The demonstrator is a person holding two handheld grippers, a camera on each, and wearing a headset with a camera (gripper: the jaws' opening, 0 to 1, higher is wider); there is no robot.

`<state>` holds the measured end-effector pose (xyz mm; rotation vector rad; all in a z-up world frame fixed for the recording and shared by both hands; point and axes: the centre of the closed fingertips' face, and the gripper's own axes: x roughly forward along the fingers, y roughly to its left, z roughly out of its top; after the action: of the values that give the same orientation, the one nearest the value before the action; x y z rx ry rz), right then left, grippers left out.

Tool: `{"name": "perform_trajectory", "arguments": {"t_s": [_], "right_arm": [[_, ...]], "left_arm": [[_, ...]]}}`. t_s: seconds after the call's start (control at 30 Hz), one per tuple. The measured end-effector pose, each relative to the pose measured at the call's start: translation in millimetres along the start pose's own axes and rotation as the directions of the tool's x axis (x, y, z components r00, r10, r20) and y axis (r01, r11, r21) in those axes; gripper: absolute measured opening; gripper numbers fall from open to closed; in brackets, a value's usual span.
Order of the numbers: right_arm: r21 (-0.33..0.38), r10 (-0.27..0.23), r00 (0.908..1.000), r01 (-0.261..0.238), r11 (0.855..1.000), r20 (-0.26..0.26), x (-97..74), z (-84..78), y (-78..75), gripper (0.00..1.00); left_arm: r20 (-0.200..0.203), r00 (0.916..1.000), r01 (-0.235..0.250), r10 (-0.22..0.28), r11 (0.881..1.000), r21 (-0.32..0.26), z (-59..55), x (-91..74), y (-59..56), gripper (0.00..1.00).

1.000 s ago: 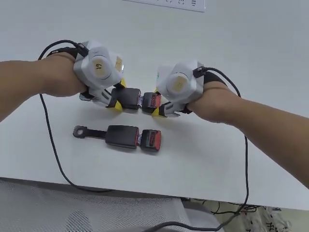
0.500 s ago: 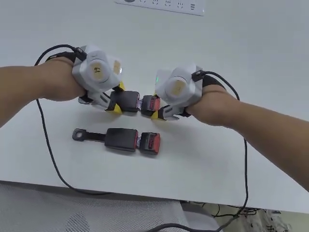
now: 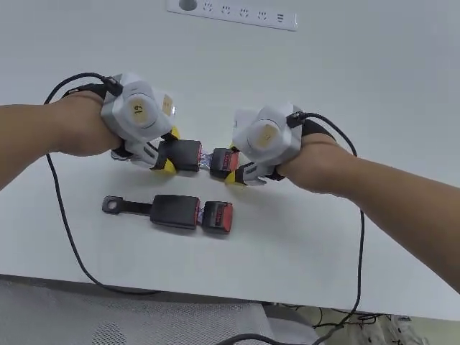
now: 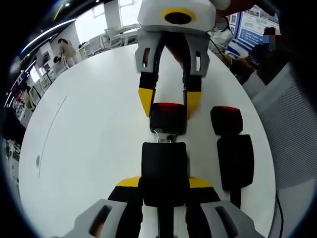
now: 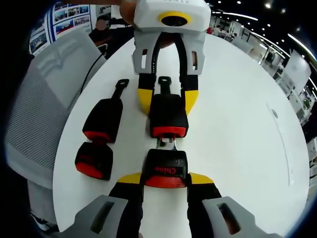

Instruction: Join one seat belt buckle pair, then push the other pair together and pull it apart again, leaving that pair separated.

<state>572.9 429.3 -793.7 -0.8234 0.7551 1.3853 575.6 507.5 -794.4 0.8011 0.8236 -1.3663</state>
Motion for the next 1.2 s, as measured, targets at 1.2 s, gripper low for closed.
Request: {"name": "perform_trajectory", "arguments": {"t_s": [1.2], "right_arm": [[0.055,-0.025,0.9994,0.027,0.998,-0.025,-34.2,-59.3,5.8,0.31]], "left_arm": [[-0.025,0.9997,0.002,-0.002,1.000,0.007,-0.7,1.7,-2.2,0.33]]}}
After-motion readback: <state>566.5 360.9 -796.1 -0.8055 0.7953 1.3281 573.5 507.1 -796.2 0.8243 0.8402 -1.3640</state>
